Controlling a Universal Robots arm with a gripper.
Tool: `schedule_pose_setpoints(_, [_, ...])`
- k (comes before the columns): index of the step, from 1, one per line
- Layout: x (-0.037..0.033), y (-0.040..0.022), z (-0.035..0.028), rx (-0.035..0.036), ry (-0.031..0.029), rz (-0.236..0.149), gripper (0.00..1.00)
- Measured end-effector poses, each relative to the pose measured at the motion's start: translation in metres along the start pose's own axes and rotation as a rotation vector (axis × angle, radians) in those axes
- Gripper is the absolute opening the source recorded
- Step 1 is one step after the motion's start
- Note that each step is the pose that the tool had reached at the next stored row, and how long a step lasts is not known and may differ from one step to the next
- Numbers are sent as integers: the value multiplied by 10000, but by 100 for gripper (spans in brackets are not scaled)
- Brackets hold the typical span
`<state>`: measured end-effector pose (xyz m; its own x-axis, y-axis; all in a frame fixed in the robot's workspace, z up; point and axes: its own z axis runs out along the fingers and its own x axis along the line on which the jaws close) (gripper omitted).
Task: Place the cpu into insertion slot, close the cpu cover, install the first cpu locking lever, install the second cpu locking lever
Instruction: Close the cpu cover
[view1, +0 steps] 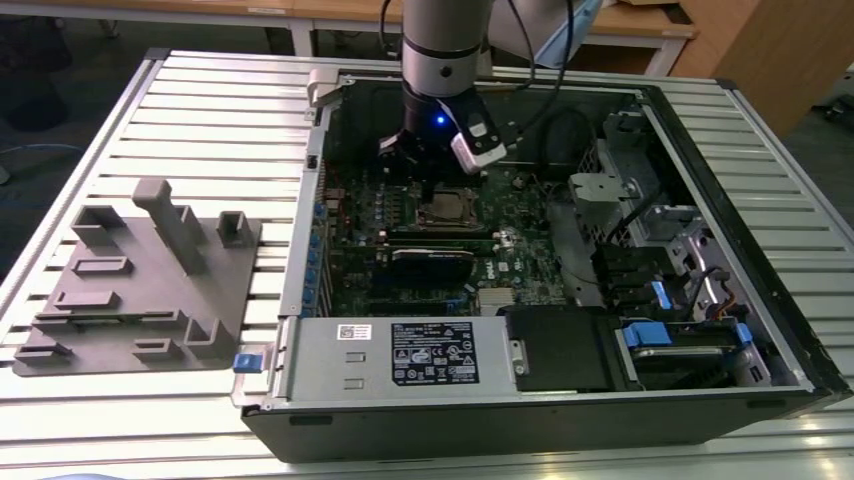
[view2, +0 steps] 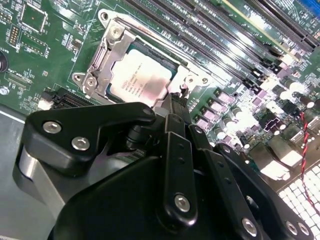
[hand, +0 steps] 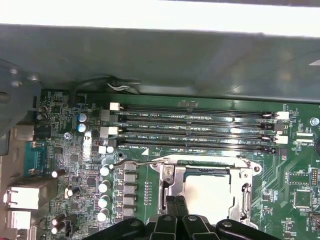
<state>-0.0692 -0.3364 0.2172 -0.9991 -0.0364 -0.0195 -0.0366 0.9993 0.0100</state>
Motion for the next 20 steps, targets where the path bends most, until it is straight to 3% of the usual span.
schedule_pose_setpoints(6, [-93,-4,6,0,0,1,11])
schedule_pose_setpoints(12, [-125,-4,17,0,-7,2,11])
schedule_pose_setpoints(18, [-243,-9,24,1,-6,1,11])
schedule_pose_setpoints(20, [-244,-10,24,1,-7,2,11])
